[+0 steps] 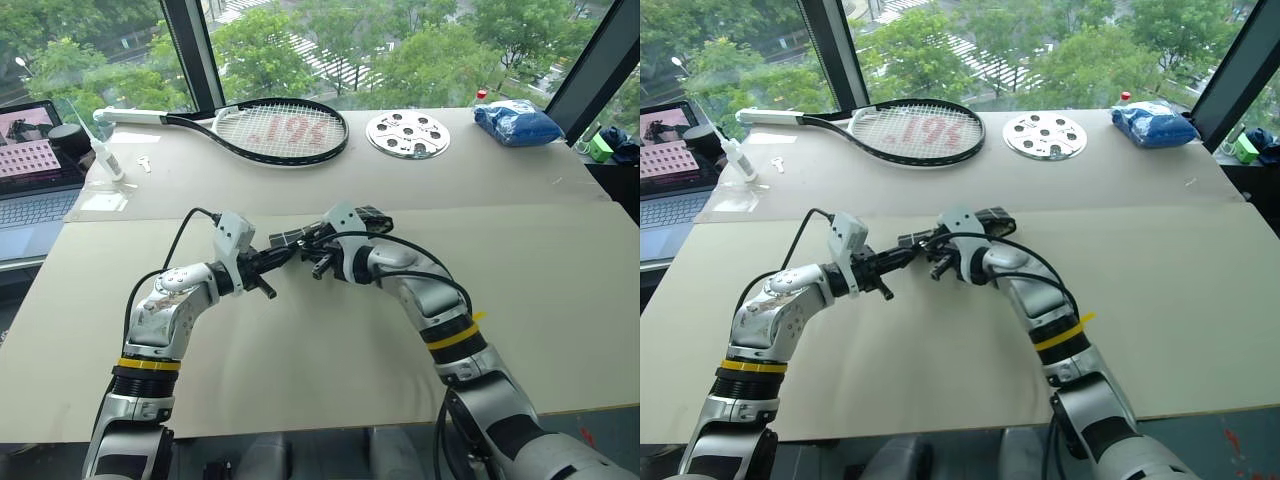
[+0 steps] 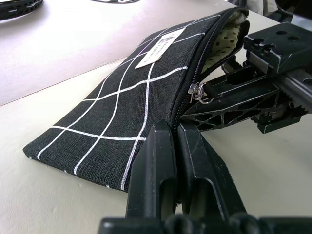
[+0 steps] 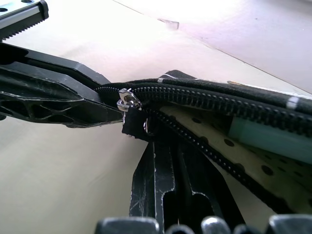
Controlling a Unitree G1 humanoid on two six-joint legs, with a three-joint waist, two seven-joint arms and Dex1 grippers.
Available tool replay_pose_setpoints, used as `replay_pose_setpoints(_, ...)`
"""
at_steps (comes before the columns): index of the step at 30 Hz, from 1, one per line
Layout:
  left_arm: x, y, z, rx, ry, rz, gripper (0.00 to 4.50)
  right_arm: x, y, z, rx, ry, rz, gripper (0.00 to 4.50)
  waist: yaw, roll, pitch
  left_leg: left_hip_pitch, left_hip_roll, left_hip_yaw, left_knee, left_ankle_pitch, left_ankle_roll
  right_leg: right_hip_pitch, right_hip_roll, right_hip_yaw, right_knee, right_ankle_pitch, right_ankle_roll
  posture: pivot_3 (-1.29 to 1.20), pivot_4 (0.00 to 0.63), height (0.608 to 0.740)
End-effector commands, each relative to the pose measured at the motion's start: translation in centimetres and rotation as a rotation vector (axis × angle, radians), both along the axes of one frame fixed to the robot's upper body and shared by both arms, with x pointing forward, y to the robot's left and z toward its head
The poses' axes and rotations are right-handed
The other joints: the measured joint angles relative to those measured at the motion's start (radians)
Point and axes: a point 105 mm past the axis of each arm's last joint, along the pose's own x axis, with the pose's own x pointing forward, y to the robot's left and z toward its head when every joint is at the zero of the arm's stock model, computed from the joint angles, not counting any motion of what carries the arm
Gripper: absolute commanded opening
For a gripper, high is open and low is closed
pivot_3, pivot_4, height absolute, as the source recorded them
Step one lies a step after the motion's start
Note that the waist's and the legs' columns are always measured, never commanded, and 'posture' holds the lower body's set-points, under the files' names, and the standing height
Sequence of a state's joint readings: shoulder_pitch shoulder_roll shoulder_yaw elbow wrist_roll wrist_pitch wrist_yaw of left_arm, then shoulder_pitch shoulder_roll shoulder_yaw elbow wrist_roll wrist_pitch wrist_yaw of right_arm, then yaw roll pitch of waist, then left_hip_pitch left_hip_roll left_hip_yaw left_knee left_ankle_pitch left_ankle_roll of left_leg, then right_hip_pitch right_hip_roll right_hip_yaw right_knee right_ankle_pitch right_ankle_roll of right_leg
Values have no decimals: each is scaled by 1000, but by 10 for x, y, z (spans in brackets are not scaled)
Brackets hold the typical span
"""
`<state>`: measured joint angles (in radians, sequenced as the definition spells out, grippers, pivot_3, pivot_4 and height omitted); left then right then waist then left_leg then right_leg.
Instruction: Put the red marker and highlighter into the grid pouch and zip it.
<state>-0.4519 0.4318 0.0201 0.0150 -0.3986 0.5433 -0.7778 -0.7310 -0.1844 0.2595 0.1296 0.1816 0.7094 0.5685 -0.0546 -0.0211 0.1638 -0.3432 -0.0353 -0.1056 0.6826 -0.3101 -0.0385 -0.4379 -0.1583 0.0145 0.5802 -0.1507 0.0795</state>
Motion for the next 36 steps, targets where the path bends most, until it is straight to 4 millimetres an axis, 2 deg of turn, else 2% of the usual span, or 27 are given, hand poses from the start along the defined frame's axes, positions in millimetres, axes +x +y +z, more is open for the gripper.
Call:
replay_pose_setpoints(1, -1, 1, 12, -13, -44, -5, 0, 1, -19, 16, 26, -48, -27, 59, 1, 0, 0, 0, 0, 0, 0, 0, 0, 0, 0, 0, 0, 0, 0, 0, 150, 740)
replay_pose_setpoints(3, -2, 1, 12, -12, -44, -5, 0, 7, -39, 12, -8, -41, -97, 59, 2, 0, 0, -1, 0, 0, 0, 0, 0, 0, 0, 0, 0, 0, 0, 0, 150, 740)
replay_pose_setpoints(6, -3, 2, 11, -11, -44, -3, 0, 12, -82, 7, -77, -55, -195, 59, 7, 0, 0, -1, 0, 0, 0, 0, 0, 0, 0, 0, 0, 0, 0, 0, 150, 740)
replay_pose_setpoints(9, -4, 3, 12, -12, -45, -4, 0, 15, -140, 9, -142, -74, -326, 59, 12, 0, 0, -2, 0, 0, 0, 0, 0, 0, 0, 0, -1, 0, 0, 0, 150, 740)
replay_pose_setpoints(11, -4, 3, 12, -12, -45, -7, 0, 15, -170, 12, -164, -78, -398, 59, 15, 0, 0, -2, 0, 0, 0, 0, 0, 0, 0, 0, -2, 0, 0, 0, 150, 740)
replay_pose_setpoints(13, -4, 3, 12, -10, -47, -12, 0, 14, -188, 15, -177, -81, -443, 59, 10, 0, 0, -3, 0, 1, 1, 0, 1, 0, -1, 0, -2, 0, 0, 0, 150, 740)
replay_pose_setpoints(15, -4, 2, 12, -9, -53, -24, 0, 13, -197, 19, -177, -90, -469, 59, 3, 0, 0, -2, 0, 1, 1, -1, 1, 0, 0, 0, -1, 0, 0, 0, 150, 740)
replay_pose_setpoints(17, -4, 0, 14, -10, -62, -39, 0, 12, -197, 22, -152, -96, -474, 59, 2, 0, 0, -2, 0, 1, 0, -1, 2, 0, 0, 0, -1, 0, 0, 0, 150, 740)
replay_pose_setpoints(20, -3, -4, 15, -5, -71, -58, 0, 6, -184, 24, -81, -77, -412, 861, 10, 0, 0, -3, 0, 1, 1, -1, 2, 0, -1, 0, -1, 0, 0, 0, 150, 740)
replay_pose_setpoints(22, -4, -6, 14, -3, -72, -73, 0, -1, -176, 26, -63, -73, -362, 1507, 12, 0, 0, -3, 0, 1, 1, -1, 2, 0, -1, 0, -2, 0, 0, 0, 150, 740)
replay_pose_setpoints(23, -4, -8, 14, -2, -73, -80, 0, -5, -174, 27, -47, -65, -335, 1970, 12, 0, 0, -3, 0, 1, 1, -1, 2, 0, -1, 0, -2, 0, 0, 0, 150, 740)
replay_pose_setpoints(25, -4, -9, 13, 0, -74, -87, 0, -11, -174, 29, -27, -55, -309, 2653, 13, 0, 0, -3, 0, 1, 2, -1, 2, 0, -1, 0, -2, 0, 0, 0, 150, 740)
replay_pose_setpoints(26, -5, -11, 13, 1, -75, -95, 0, -15, -181, 29, -13, -29, -314, 2963, 14, 0, 0, -3, 0, 1, 2, -1, 2, 0, -1, 0, -2, 0, 0, 0, 150, 740)
replay_pose_setpoints(28, -6, -13, 12, 9, -78, -108, 0, -38, -195, 30, 9, 52, -242, 3575, 20, 0, 0, -3, -1, 1, 2, -1, 2, 0, -1, 0, -2, 0, 0, 0, 150, 740)
replay_pose_setpoints(31, -9, -18, 8, 32, -82, -140, 0, -65, -218, 37, -19, 74, -200, 3575, 41, 0, 0, -5, -1, 1, 2, -4, 7, 1, -2, -1, -3, 0, 1, 0, 150, 740)
replay_pose_setpoints(34, -17, -28, -4, 99, -84, -203, 0, -81, -238, 44, -51, 56, -216, 3575, 39, 0, 0, -4, -1, 2, 4, -5, 9, 1, -2, 0, -3, 0, 1, 0, 150, 740)
replay_pose_setpoints(36, -21, -33, -13, 145, -90, -238, 0, -88, -245, 49, -50, 38, -214, 3575, 36, 0, 0, -3, -1, 2, 4, -6, 10, 2, -1, 0, -2, 0, 1, 0, 150, 740)
